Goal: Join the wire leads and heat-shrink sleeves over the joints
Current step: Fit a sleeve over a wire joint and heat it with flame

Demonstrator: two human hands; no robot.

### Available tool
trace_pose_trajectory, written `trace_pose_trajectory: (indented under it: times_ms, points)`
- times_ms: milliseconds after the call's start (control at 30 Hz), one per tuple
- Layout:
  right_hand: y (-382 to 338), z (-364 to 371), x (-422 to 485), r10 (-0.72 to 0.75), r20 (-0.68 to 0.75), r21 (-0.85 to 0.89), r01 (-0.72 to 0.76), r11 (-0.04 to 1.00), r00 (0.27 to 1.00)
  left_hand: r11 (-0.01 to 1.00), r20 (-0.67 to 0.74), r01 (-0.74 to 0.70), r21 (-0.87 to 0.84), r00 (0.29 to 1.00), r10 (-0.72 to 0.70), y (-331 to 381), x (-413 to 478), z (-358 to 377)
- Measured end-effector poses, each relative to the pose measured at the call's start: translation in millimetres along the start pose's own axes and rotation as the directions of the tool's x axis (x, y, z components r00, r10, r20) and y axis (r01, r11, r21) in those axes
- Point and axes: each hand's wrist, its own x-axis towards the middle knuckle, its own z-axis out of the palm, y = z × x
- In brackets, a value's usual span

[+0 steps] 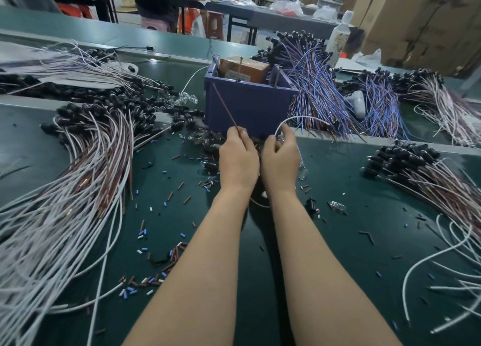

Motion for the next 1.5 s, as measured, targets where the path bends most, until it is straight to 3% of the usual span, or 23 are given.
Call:
trace_pose_trajectory:
  times_ms: [300, 500, 567, 767, 967, 1133, 1500]
  points:
    - [-5.5, 0.4, -5.6, -0.174, -0.156, -0.042, 0.169, 0.985, 0.972, 0.996, -0.088, -0.085, 0.031, 0.992, 0.087, 0.6, 0.7, -2.2]
    - [-0.3, -0.8, 2.8, 0.103, -0.295, 0.214, -0.040, 0.976, 0.950, 0.992, -0.126, -0.126, -0.027, 0.985, 0.121, 1.6, -2.0, -1.2]
    - [-1.7, -1.7, 2.2, 0.095, -0.293, 0.206, -0.034, 0.978, 0.951, 0.991, -0.132, -0.134, -0.028, 0.983, 0.129, 1.9, -1.8, -0.5]
    - [-3.8, 2.8, -4.2, -0.110, -0.178, 0.049, 0.121, 0.992, 0.978, 0.967, -0.175, -0.253, 0.028, 0.951, 0.254, 1.5, -2.8, 1.2]
    - [-3.2, 4.5, -3.3, -0.136, -0.085, 0.004, 0.137, 0.991, 0.987, 0.948, -0.257, -0.319, 0.016, 0.915, 0.312, 1.7, -2.7, 1.2]
    - [-2.5, 5.0, -3.7, -0.167, -0.094, -0.012, 0.166, 0.986, 0.982, 0.927, -0.277, -0.375, 0.014, 0.889, 0.364, 3.7, -5.1, 2.8]
    - [-3.5, 1.8, -1.4, -0.155, -0.108, 0.022, 0.158, 0.987, 0.982, 0.947, -0.134, -0.320, 0.011, 0.938, 0.319, 0.2, 0.0, 4.5]
